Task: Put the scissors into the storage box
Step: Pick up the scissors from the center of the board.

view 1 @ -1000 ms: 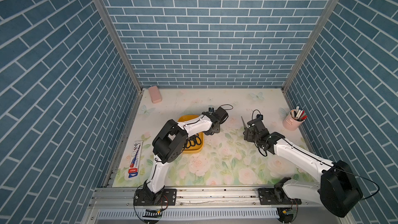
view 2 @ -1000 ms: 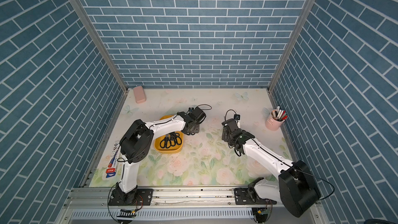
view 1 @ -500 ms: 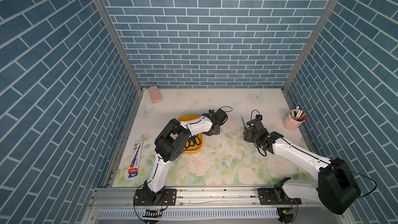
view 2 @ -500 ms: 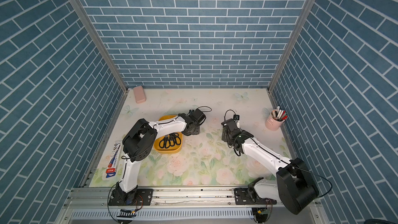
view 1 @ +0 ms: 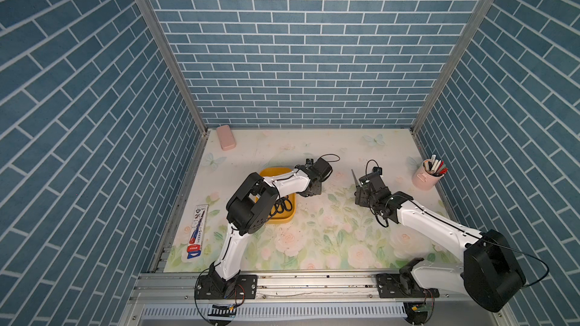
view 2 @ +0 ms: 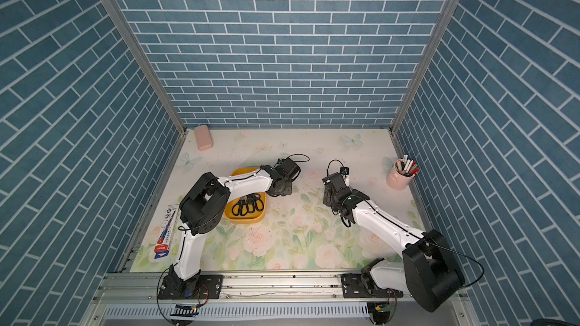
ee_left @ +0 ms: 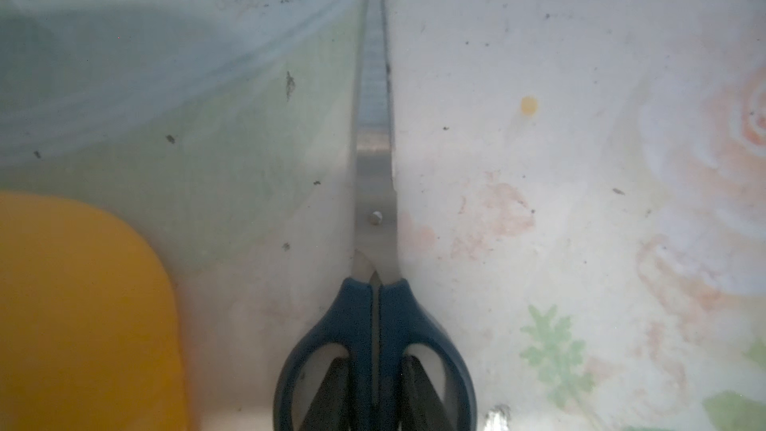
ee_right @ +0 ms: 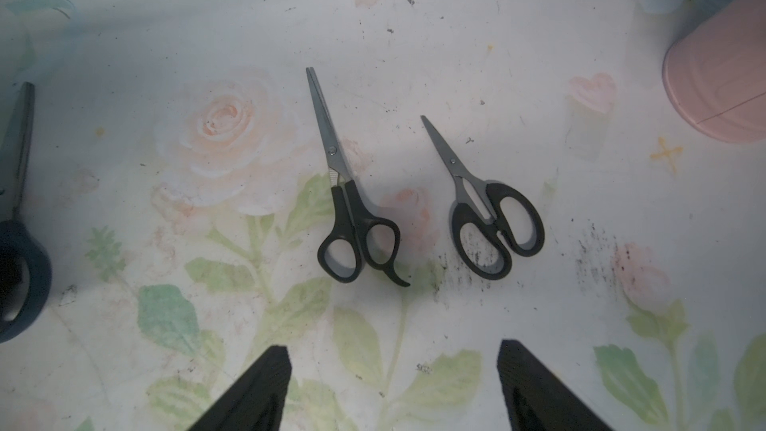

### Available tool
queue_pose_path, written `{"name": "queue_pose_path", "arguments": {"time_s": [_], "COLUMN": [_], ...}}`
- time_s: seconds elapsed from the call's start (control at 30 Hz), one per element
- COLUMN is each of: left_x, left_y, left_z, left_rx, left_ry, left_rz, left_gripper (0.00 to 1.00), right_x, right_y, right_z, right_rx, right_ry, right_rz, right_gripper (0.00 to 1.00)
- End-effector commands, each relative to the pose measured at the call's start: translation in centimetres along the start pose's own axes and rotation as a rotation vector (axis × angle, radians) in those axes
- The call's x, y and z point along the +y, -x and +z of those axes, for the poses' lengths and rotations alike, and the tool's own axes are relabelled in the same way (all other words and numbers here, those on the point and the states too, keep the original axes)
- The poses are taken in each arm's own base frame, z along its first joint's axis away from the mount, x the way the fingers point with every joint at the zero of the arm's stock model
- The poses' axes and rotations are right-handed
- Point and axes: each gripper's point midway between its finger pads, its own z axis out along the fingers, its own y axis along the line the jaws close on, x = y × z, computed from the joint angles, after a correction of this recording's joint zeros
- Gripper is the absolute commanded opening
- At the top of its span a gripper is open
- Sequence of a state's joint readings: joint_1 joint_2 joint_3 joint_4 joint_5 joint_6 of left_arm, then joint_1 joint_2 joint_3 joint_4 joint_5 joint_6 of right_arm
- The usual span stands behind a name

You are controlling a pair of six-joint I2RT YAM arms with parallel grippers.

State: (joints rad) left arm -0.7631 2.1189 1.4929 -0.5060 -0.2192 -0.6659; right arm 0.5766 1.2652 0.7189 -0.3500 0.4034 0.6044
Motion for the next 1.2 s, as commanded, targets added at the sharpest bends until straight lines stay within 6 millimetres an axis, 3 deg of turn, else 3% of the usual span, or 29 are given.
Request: {"name": "queue_pose_path", "arguments": {"time_s": [0.0,0.43,0.87,1.17], "left_x": [1.0,0.3,-0.5,-1.1], "left_y": [-2.2,-1.4,2.0,3.3], "left_z": [1.7,1.1,-3.1,-4.7], "left_rx": [0.074,0.062,-0.038,-0.058], "left_ry": [0.033,0.006,-0.035,-0.058], "left_rz": [0.031,0.056,0.051,0.054], "left_gripper": [0.2,0.0,0.0,0.0], "right_x": [-0.2,-0.1,-0.3,-0.4], "right_y": [-0.1,0.1,0.5,0.7], "right_z": [0.3,0.4,0.1,0.1], "right_rx": [0.002,-0.002,-0.022,-0.026], "right_ry": [-0.012,-0.008,-0.013,-0.015], "right_rz": [-0.009,-0.003,0.004,0.008], "right_gripper": [0.83,0.83,0.83,0.83]}}
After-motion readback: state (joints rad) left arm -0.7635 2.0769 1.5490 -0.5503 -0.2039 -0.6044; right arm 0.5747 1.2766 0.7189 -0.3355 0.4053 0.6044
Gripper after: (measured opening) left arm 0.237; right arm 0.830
